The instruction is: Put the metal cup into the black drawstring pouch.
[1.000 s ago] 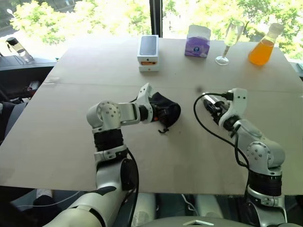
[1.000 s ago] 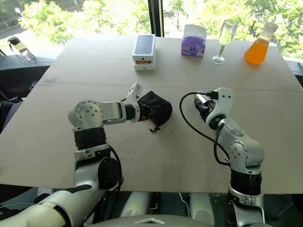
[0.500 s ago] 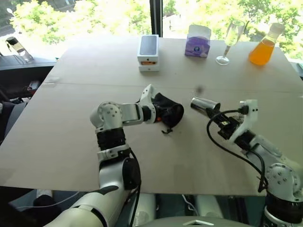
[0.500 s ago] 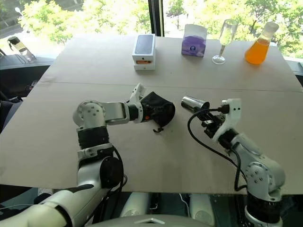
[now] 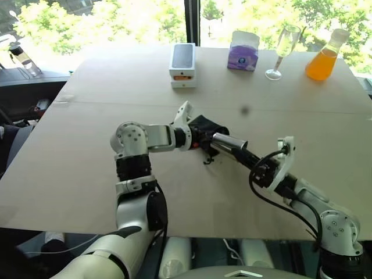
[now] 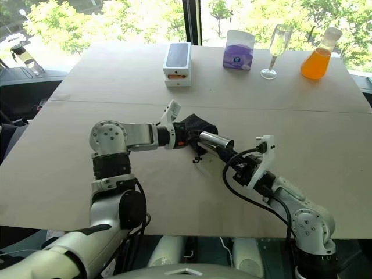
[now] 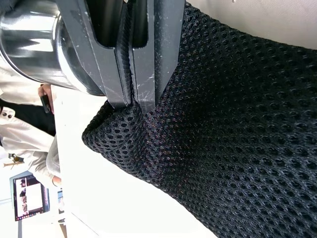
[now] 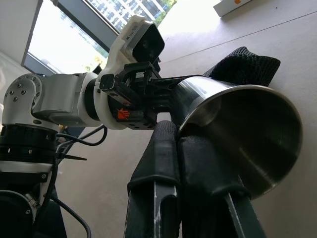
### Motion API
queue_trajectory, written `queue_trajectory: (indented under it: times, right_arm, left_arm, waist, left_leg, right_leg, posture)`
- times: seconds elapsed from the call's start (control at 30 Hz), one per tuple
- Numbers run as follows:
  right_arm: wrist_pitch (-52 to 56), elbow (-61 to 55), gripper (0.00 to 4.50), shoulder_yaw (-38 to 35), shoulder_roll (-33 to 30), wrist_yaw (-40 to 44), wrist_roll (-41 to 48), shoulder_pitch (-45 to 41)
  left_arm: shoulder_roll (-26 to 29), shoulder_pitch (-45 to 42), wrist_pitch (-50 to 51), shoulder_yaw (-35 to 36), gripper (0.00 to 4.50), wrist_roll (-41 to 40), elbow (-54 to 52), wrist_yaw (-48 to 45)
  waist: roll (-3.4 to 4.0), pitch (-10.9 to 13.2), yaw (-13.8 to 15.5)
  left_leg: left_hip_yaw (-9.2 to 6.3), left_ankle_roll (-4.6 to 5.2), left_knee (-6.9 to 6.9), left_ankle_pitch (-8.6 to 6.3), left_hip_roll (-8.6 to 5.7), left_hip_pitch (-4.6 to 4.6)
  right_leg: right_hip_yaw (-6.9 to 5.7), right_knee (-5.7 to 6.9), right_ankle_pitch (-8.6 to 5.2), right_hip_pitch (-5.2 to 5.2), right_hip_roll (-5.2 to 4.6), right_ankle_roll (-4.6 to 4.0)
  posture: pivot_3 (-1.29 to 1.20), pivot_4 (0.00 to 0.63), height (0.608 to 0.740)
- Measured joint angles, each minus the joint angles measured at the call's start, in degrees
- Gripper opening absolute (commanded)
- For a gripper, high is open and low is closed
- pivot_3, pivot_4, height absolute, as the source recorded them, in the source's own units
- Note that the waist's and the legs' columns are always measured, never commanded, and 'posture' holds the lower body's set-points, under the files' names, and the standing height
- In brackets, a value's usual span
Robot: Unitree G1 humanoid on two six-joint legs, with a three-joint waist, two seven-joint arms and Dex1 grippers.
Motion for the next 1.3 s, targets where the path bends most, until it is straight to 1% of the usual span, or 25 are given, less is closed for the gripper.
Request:
queue_trajectory:
  times: [0.2, 0.33, 0.4, 0.5, 0.53, 0.63, 0.8, 0.93, 1.03, 1.2, 1.3]
  right_arm:
    - [-2.7, 5.1, 0.06, 3.6, -0.9, 2.5, -5.8, 0.8]
    - [-4.3, 7.4, 0.06, 5.7, -0.5, 2.6, -8.9, -0.3]
    - [-5.2, 7.5, 0.06, 6.4, -0.6, 2.6, -10.6, -1.5]
    - [-5.5, 7.5, 0.06, 6.6, -0.7, 2.6, -11.4, -1.8]
    - [-6.3, 7.5, 0.06, 7.1, -0.9, 2.7, -12.9, -2.4]
    - [-6.4, 7.5, 0.06, 7.0, -0.4, 2.6, -13.0, -3.3]
    - [-6.3, 8.8, 0.06, 5.7, 4.0, 2.3, -10.6, -4.7]
    - [-6.3, 10.6, 0.06, 5.4, 5.8, 2.3, -9.9, -5.0]
    - [-6.3, 11.0, 0.06, 6.0, 6.4, 2.4, -10.4, -5.5]
    - [-7.0, 12.9, 0.06, 7.4, 8.5, 2.5, -11.7, -7.8]
    - [-8.1, 15.3, 0.06, 7.8, 9.8, 3.3, -12.7, -9.8]
  left_arm:
    - [0.2, 0.5, -0.5, 0.2, 0.00, -5.3, -0.1, 2.6]
    - [0.4, 0.7, -0.2, -0.8, 0.00, -9.3, -0.1, 3.6]
    - [0.7, 0.7, -0.1, -2.6, 0.00, -11.4, 0.0, 4.2]
    - [1.5, 0.7, -0.1, -3.5, 0.00, -12.3, 0.0, 4.5]
    - [3.1, 0.7, -0.1, -5.6, 0.00, -13.7, -0.1, 4.6]
    - [3.4, 0.8, -0.1, -6.5, 0.00, -15.4, -0.1, 5.0]
    - [2.0, 0.9, -0.4, -3.9, 0.00, -18.7, 0.4, 8.0]
    - [-1.4, 1.7, -0.3, 2.6, 0.00, -20.2, 2.3, 11.9]
    - [-1.5, 1.7, -0.3, 4.5, 0.00, -21.9, 3.5, 14.3]
    - [-4.9, 1.2, -0.4, 9.6, 0.00, -27.7, 5.5, 21.4]
    - [-5.6, 0.9, -0.4, 11.0, 0.00, -32.6, 6.9, 25.8]
  waist:
    - [0.00, 0.0, -0.1]
    - [0.00, 0.0, 0.0]
    - [0.00, 0.0, 0.0]
    - [0.00, 0.0, -0.1]
    - [0.00, 0.0, -0.1]
    - [0.00, 0.0, -0.1]
    - [0.00, 0.0, 0.0]
    - [0.00, 0.0, 0.0]
    - [0.00, 0.0, -0.1]
    - [0.00, 0.0, 0.0]
    - [0.00, 0.0, -0.1]
  left_leg:
    - [0.01, 0.00, 0.00, 0.00, 0.01, 0.00]
    - [0.01, 0.00, 0.00, 0.00, 0.01, 0.00]
    - [0.01, 0.00, 0.00, 0.00, 0.00, 0.01]
    - [0.00, -0.01, 0.00, 0.00, 0.01, 0.00]
    - [0.01, -0.01, 0.00, 0.01, 0.01, 0.01]
    - [0.01, -0.01, 0.00, 0.01, 0.01, 0.01]
    - [0.00, -0.02, 0.00, 0.01, 0.01, 0.00]
    - [-0.01, -0.01, 0.01, 0.01, 0.00, -0.01]
    - [-0.02, -0.02, 0.00, 0.01, 0.00, 0.00]
    - [-0.03, -0.01, 0.00, 0.01, 0.00, -0.01]
    - [-0.01, -0.02, 0.01, 0.01, 0.00, -0.01]
  right_leg:
    - [0.01, 0.00, 0.00, -0.01, 0.00, 0.00]
    - [0.01, 0.00, 0.00, -0.01, -0.01, 0.00]
    - [0.01, 0.00, 0.00, 0.00, 0.00, 0.00]
    - [0.00, 0.01, 0.00, -0.01, 0.01, 0.00]
    - [0.01, 0.01, 0.00, -0.01, 0.01, 0.00]
    - [0.01, 0.01, 0.00, 0.00, 0.00, 0.00]
    - [0.00, 0.00, 0.00, 0.00, 0.00, -0.01]
    - [-0.02, -0.01, 0.00, 0.00, -0.01, 0.00]
    - [-0.02, 0.00, 0.00, 0.00, 0.00, 0.00]
    - [-0.02, -0.01, 0.00, 0.00, -0.02, 0.00]
    - [-0.01, 0.00, 0.01, 0.00, -0.01, 0.00]
  posture:
    - [0.00, 0.150, 0.737]
    - [0.00, 0.150, 0.737]
    - [0.00, 0.150, 0.737]
    - [0.00, 0.150, 0.737]
    - [0.00, 0.150, 0.737]
    - [0.00, 0.150, 0.737]
    - [0.00, 0.150, 0.737]
    - [0.00, 0.150, 0.737]
    - [0.00, 0.150, 0.737]
    - [0.00, 0.150, 0.737]
    - [0.00, 0.150, 0.737]
